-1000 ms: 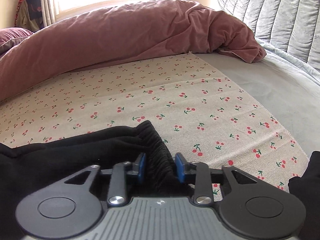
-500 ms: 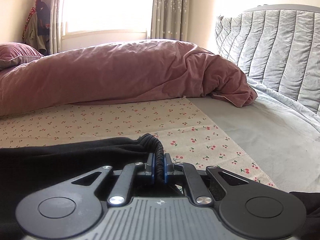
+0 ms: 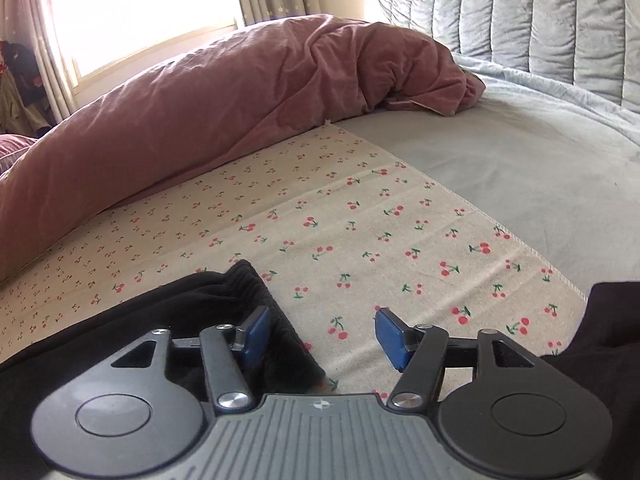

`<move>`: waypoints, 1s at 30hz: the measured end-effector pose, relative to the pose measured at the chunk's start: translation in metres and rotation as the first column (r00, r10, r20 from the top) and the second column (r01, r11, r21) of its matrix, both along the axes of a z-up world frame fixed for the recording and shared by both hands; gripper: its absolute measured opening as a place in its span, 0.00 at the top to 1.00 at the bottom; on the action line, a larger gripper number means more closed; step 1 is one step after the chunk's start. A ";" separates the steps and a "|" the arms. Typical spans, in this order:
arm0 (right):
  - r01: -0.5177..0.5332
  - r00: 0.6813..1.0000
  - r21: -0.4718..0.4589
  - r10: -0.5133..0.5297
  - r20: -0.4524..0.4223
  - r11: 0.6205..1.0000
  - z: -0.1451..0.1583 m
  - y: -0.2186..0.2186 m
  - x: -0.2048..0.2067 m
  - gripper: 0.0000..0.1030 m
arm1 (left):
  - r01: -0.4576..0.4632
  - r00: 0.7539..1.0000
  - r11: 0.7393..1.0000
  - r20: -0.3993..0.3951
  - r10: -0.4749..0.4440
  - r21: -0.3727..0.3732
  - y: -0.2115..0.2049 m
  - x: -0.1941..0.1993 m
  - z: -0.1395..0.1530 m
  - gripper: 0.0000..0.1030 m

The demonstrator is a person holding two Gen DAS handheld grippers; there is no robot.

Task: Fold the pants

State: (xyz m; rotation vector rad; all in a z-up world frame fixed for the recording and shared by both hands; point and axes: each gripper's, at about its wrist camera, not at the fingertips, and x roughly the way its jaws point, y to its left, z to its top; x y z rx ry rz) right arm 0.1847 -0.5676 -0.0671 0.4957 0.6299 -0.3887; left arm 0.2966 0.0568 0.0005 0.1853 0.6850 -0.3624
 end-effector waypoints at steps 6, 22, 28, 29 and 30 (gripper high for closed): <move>0.023 1.000 0.057 -0.022 -0.012 0.998 -0.007 0.001 -0.001 1.00 | 0.078 0.985 0.996 -0.150 -0.085 -0.049 -0.019 -0.036 -0.028 0.45; -0.261 0.965 -0.086 0.262 -0.009 0.961 0.022 0.095 0.001 0.61 | -0.173 0.985 0.985 0.026 0.173 -0.006 0.063 -0.054 -0.022 0.38; -0.256 0.963 -0.083 0.247 -0.105 0.963 0.004 0.095 0.001 0.60 | -0.278 0.957 0.961 -0.084 0.277 0.003 0.111 -0.066 -0.039 0.38; -0.247 0.963 -0.075 0.236 -0.127 0.966 0.009 0.095 0.002 0.60 | -0.297 0.950 0.955 -0.098 0.295 -0.006 0.114 -0.070 -0.032 0.38; -0.249 0.961 -0.079 0.236 -0.145 0.965 0.015 0.096 0.002 0.59 | -0.311 0.946 0.950 -0.110 0.306 -0.029 0.116 -0.074 -0.026 0.37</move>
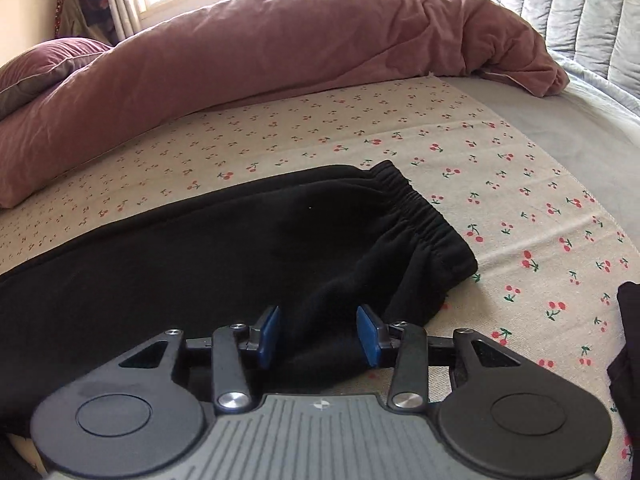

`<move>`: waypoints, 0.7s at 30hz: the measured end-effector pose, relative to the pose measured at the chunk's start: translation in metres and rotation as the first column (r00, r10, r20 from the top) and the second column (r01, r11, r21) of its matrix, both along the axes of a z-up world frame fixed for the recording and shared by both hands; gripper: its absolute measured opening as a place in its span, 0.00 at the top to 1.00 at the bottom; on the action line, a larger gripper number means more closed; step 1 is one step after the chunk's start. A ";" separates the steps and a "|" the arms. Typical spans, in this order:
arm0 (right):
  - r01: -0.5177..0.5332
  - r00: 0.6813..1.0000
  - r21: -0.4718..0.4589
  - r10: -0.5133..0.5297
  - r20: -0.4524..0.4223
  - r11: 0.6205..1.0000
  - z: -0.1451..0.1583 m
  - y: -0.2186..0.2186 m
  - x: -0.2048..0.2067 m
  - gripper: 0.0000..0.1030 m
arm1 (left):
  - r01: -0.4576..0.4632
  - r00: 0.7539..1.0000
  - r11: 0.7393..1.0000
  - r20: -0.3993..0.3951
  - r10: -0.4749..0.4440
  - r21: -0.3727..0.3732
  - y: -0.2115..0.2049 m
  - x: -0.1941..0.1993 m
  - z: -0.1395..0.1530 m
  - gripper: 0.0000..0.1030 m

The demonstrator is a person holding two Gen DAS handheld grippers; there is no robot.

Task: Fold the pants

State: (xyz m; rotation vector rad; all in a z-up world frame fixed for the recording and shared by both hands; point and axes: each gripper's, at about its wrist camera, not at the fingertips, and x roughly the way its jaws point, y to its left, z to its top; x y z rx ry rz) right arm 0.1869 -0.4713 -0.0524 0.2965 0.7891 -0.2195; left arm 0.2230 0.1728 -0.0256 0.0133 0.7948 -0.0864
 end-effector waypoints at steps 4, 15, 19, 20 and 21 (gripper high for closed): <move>-0.054 0.998 -0.005 0.054 0.037 0.999 0.025 0.019 -0.004 0.50 | -0.062 0.998 0.996 -0.011 0.061 -0.070 0.002 -0.011 0.016 0.28; -0.327 0.940 -0.031 0.328 0.092 0.945 0.076 0.104 0.029 0.17 | 0.047 0.999 0.999 -0.020 -0.046 0.019 -0.021 0.021 0.039 0.16; -0.426 0.898 -0.045 0.429 0.099 0.903 0.080 0.133 0.049 0.14 | 0.093 0.996 0.994 -0.016 -0.092 0.061 -0.025 0.042 0.035 0.07; -0.453 0.884 -0.053 0.456 0.098 0.890 0.081 0.141 0.055 0.12 | 0.106 0.994 0.992 -0.009 -0.106 0.072 -0.026 0.047 0.034 0.06; -0.479 0.871 -0.061 0.482 0.097 0.876 0.081 0.148 0.061 0.10 | 0.116 0.993 0.990 -0.005 -0.116 0.085 -0.026 0.053 0.031 0.06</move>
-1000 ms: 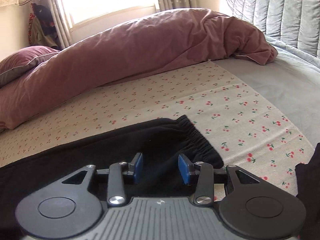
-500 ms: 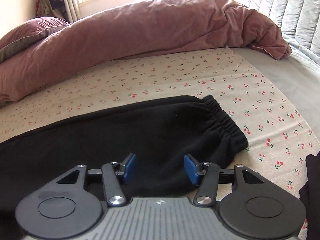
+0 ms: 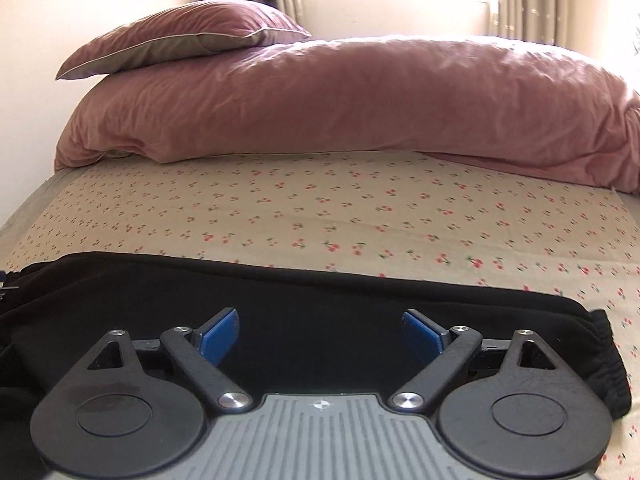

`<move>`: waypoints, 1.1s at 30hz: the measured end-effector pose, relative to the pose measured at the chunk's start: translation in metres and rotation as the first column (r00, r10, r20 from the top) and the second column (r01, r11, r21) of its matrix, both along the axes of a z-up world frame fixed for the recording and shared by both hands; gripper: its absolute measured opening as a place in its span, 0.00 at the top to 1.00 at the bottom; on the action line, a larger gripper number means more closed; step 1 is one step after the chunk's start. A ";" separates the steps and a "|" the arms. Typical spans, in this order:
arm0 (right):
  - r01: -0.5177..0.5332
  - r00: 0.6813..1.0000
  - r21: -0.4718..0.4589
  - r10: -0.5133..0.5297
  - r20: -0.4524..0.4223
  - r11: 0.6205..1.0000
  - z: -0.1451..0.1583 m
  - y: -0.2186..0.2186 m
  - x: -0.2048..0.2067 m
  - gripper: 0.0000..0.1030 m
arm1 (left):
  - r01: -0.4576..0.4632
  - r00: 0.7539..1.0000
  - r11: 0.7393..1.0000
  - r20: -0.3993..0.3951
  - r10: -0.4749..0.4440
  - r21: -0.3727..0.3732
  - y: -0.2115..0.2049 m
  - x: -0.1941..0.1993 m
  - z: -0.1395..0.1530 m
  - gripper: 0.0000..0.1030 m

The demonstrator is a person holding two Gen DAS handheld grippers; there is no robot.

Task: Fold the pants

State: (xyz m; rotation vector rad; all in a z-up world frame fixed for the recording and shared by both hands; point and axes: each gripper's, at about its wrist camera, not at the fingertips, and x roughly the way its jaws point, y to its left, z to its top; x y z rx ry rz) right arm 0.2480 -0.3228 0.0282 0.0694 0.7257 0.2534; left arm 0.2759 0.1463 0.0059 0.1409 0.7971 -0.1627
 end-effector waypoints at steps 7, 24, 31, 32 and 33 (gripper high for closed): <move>-0.187 0.982 -0.073 0.188 0.003 0.980 -0.012 0.056 0.038 0.08 | 0.070 0.997 0.995 0.009 -0.070 0.067 -0.001 0.046 -0.022 0.05; -0.266 0.963 -0.075 0.262 -0.068 0.961 -0.063 0.105 0.095 0.22 | 0.149 0.984 0.983 -0.078 -0.157 -0.104 0.005 0.097 -0.048 0.46; -0.273 0.959 -0.066 0.265 -0.103 0.960 -0.053 0.121 0.092 0.88 | 0.081 0.993 0.985 -0.075 -0.093 -0.151 -0.006 0.086 -0.045 0.89; -0.258 0.963 -0.081 0.250 -0.100 0.963 -0.051 0.124 0.090 0.92 | 0.060 0.995 0.986 -0.070 -0.072 -0.158 -0.006 0.083 -0.044 0.90; -0.245 0.967 -0.098 0.236 -0.094 0.965 -0.049 0.127 0.087 0.93 | 0.044 0.997 0.986 -0.062 -0.055 -0.161 -0.007 0.080 -0.042 0.92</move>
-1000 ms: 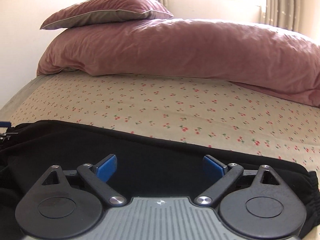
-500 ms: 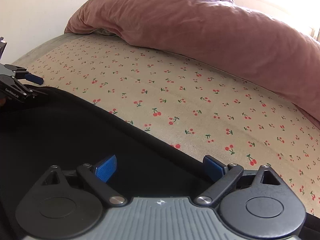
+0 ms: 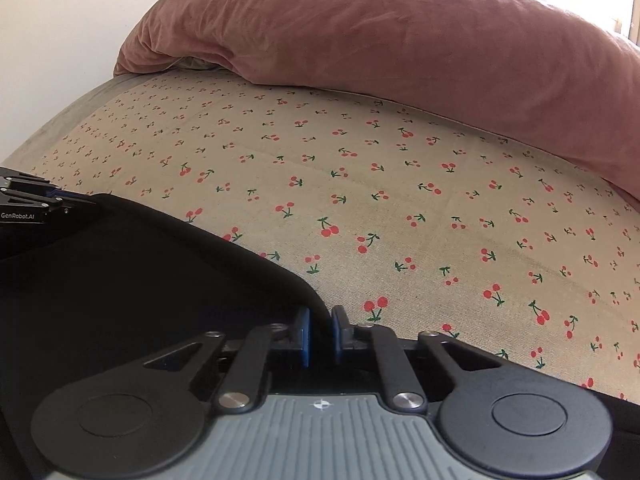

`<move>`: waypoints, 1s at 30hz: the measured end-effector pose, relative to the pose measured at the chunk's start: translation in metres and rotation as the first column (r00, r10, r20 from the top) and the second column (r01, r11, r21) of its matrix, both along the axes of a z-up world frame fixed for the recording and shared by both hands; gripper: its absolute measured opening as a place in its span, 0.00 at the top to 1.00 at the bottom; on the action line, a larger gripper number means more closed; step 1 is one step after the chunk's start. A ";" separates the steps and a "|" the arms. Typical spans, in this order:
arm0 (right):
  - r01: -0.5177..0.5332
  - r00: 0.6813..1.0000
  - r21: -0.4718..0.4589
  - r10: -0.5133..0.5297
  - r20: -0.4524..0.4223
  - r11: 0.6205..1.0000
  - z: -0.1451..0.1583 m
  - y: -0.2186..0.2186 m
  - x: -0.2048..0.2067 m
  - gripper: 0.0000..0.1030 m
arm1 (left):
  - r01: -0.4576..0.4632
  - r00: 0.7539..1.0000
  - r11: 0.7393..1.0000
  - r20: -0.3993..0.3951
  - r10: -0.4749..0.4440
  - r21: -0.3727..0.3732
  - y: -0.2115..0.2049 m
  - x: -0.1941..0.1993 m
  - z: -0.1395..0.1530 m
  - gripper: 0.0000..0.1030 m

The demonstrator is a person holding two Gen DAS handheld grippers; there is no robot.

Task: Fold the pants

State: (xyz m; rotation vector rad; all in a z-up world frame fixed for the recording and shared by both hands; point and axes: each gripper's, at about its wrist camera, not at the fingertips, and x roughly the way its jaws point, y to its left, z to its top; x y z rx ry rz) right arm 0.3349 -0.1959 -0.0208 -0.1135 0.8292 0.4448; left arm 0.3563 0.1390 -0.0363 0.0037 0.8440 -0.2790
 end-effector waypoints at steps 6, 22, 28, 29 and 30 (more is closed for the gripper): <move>0.060 0.995 0.027 -0.062 0.075 0.998 0.036 -0.009 -0.037 0.95 | -0.039 0.997 0.997 0.064 0.043 -0.070 0.004 -0.035 0.033 0.93; 0.029 0.983 0.097 -0.046 0.178 0.995 0.082 -0.036 -0.215 0.94 | -0.036 0.993 0.979 0.105 0.057 -0.200 0.020 -0.199 0.078 0.92; 0.007 0.991 0.106 -0.021 0.135 0.994 0.063 -0.035 -0.254 0.94 | -0.039 0.994 0.964 0.088 0.064 -0.263 0.032 -0.251 0.059 0.92; 0.001 0.992 0.105 -0.014 0.128 0.995 0.057 -0.034 -0.260 0.94 | -0.040 0.995 0.962 0.080 0.064 -0.269 0.034 -0.258 0.055 0.92; -0.007 0.993 0.108 -0.006 0.122 0.994 0.051 -0.033 -0.265 0.93 | -0.043 0.996 0.962 0.069 0.064 -0.270 0.036 -0.266 0.049 0.92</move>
